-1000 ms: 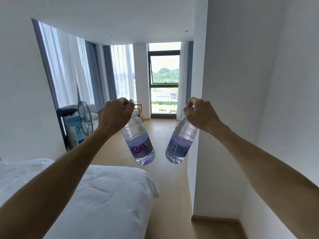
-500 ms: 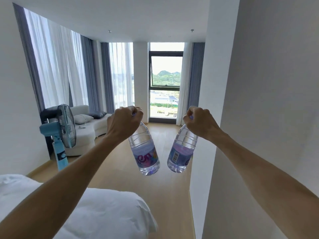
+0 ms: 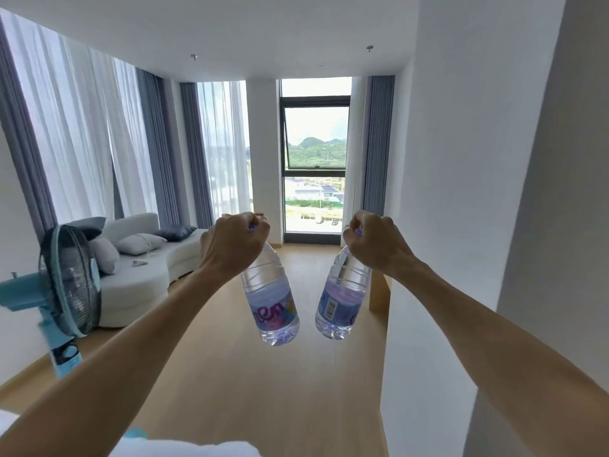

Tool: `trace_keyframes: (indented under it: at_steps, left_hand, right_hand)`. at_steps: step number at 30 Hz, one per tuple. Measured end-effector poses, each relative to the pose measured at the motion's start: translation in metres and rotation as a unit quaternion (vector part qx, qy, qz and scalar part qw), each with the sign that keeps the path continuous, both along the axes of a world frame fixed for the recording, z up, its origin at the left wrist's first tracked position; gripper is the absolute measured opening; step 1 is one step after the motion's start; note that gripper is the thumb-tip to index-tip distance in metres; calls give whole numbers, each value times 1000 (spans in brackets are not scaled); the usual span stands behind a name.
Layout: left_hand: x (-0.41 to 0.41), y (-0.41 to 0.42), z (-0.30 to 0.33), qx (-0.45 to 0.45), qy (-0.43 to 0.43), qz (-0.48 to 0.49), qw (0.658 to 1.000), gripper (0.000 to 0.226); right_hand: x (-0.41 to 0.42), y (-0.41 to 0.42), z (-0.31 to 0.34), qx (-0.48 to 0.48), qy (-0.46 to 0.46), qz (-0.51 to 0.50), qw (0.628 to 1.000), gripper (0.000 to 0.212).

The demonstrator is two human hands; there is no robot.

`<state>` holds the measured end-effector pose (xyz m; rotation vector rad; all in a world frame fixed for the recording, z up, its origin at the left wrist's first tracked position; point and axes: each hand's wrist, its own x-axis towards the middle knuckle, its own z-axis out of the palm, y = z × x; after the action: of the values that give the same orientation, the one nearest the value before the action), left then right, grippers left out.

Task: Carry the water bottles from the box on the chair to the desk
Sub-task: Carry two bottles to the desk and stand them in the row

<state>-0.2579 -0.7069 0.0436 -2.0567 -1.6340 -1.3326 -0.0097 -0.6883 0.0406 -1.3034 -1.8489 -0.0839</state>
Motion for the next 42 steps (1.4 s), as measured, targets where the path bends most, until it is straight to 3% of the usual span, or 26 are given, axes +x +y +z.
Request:
trace_keyframes:
  at_steps: [8, 19, 42]
  left_hand:
    - [21, 168, 2, 10, -3, 53, 999, 39]
    - [33, 370, -6, 1, -24, 93, 995, 39]
    - [83, 877, -20, 0, -3, -4, 1000, 41]
  right_hand:
    - [17, 183, 2, -14, -20, 45, 999, 10]
    - [37, 393, -12, -7, 8, 27, 1000, 16]
    - [79, 861, -22, -24, 5, -24, 999, 11]
